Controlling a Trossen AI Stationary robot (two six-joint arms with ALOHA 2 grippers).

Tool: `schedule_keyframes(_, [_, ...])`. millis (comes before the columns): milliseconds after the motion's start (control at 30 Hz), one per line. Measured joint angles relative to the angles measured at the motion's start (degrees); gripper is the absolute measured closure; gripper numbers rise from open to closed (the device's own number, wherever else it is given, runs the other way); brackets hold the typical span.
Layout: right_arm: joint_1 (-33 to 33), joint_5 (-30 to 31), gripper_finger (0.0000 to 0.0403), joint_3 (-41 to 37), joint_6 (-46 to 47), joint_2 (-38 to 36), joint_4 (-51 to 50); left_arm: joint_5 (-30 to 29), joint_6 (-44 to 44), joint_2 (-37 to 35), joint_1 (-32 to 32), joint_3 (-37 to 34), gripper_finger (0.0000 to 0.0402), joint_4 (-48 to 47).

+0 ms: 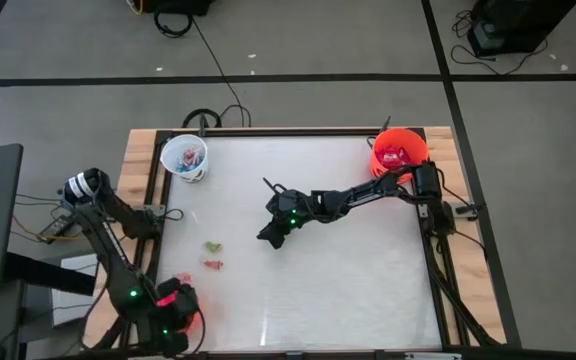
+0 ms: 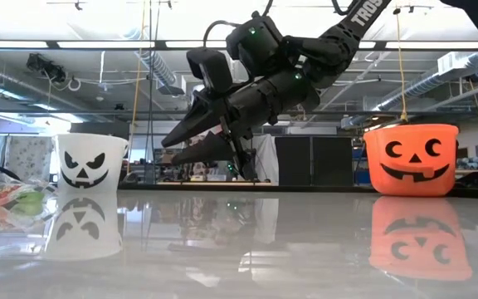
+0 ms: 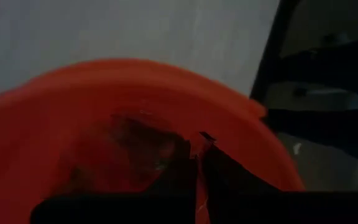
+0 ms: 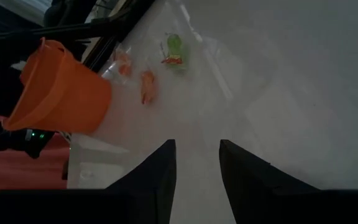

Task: Sort candy by brand, put in halloween buckets
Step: Put the orange gummy into the bottom orange bucket

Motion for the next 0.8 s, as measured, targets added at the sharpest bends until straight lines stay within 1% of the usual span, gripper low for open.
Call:
schedule_keyframes(200, [0.0,-0.4,0.0269,0.0,0.2,0.0,0.0,-0.1,-0.1,-0.1,0.2,-3.7,0.0385,0.6])
schedule_keyframes(367, [0.0,-0.9,0.0269,0.0,0.2,0.0,0.0,1.2,-0.3,-0.3,0.2,-4.3,0.0385,0.7])
schedule_keyframes(467, [0.0,-1.0,0.0269,0.0,0.1,0.0,0.0,2.6,-1.6,-0.8,0.2,-3.1,0.0376,1.1])
schedule_keyframes(600, [-0.3,-1.0,0.0269,0.0,-0.3,0.0,0.0,4.4,-1.6,-2.1,0.2,0.4,0.0349,0.9])
schedule_keyframes(700, [-1.0,-1.5,0.0269,0.0,-1.2,0.0,0.0,3.5,-1.6,-3.6,0.2,3.2,0.0327,0.6])
schedule_keyframes(800, [-1.6,-1.6,0.0269,0.0,-1.9,0.0,0.0,1.7,-2.7,-5.8,0.4,5.6,0.0305,-4.6])
